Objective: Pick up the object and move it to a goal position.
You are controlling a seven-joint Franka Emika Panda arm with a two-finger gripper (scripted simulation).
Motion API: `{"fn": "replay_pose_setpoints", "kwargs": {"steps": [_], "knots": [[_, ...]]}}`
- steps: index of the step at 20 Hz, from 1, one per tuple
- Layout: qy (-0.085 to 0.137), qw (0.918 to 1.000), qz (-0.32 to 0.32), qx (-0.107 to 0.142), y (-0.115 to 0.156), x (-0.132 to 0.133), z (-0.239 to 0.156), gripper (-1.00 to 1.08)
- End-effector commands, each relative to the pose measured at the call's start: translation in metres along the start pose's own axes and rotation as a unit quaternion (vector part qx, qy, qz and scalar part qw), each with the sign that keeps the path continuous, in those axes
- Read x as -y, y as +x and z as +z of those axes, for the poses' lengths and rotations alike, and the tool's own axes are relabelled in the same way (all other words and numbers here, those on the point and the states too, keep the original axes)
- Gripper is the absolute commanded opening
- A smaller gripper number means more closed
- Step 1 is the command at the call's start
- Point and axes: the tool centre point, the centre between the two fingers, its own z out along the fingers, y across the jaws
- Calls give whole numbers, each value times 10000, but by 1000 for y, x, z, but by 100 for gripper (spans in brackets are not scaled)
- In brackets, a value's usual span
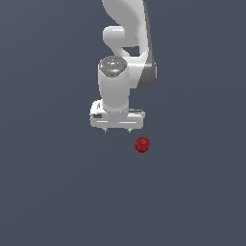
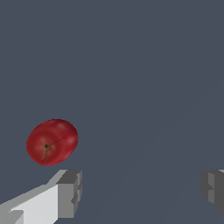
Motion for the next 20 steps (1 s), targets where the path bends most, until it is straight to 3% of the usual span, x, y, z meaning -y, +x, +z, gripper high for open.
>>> {"fn": "replay_pose_setpoints", "kwargs": {"steps": [1, 20], "knots": [[0, 10000, 0, 0, 0, 0, 0, 100], [-37, 9986, -533, 28, 1, 17, 12, 100]]}}
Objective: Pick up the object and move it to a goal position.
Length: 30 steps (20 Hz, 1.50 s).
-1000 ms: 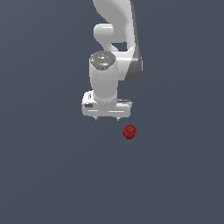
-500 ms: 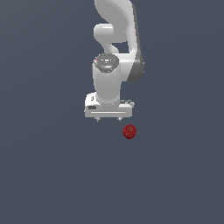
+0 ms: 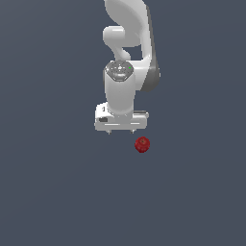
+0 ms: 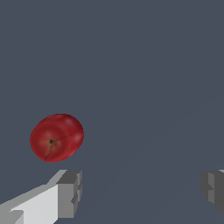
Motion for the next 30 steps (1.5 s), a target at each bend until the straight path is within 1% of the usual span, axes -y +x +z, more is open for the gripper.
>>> {"fn": "replay_pose_setpoints", "kwargs": {"steps": [1, 6, 10, 12, 17, 23, 27, 30], "knots": [[-6, 9999, -140, -2, 1, 4, 3, 100], [-25, 9980, -630, -18, 3, 19, 12, 100], [-41, 9928, -1201, -38, 4, 36, 24, 100], [-48, 9880, -1546, -51, 5, 47, 30, 100], [-55, 9713, -2376, -88, 6, 74, 46, 100], [-51, 9529, -3031, -122, 5, 96, 59, 100], [-48, 9451, -3266, -136, 5, 104, 63, 100], [-47, 9425, -3339, -140, 4, 107, 64, 100]]}}
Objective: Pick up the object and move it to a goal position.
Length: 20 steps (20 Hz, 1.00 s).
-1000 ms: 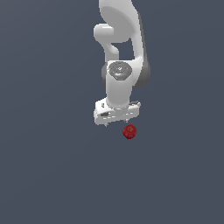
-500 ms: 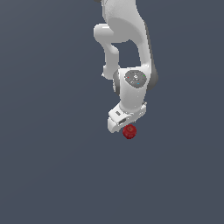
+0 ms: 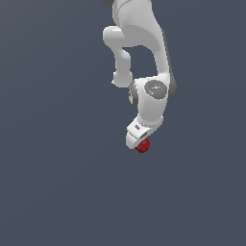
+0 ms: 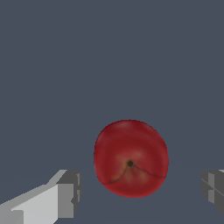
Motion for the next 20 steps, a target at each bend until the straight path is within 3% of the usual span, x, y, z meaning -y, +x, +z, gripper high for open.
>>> {"fn": "replay_pose_setpoints", "kwargs": {"steps": [1, 19, 20], "knots": [[-2, 10000, -51, -5, 1, 1, 1, 100], [-1, 10000, -52, -5, 1, 1, 51, 100], [-1, 10000, -52, -5, 1, 1, 51, -100]]}}
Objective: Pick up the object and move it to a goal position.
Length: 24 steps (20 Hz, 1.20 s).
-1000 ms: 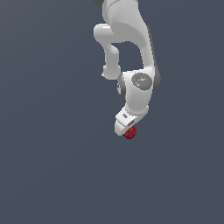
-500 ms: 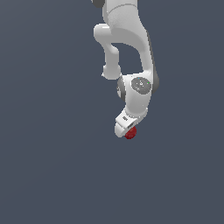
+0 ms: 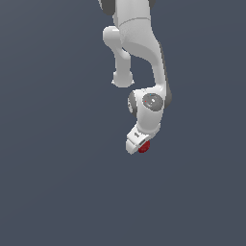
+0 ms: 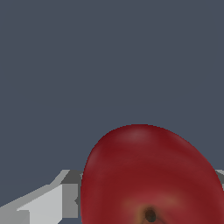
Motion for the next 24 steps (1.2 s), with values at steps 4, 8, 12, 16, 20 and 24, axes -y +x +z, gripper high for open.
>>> {"fn": "replay_pose_setpoints", "kwargs": {"steps": [4, 8, 12, 16, 20, 24], "knots": [[-1, 10000, -3, -4, 1, 0, 1, -100], [-1, 10000, -3, -4, 1, 0, 1, -100], [-6, 10000, 3, -4, 0, -2, -1, -100], [-6, 10000, 3, -4, -2, -15, -5, -100], [-4, 10000, 2, -5, -4, -38, -12, -100], [-2, 10000, 1, -6, -8, -68, -22, -100]]}}
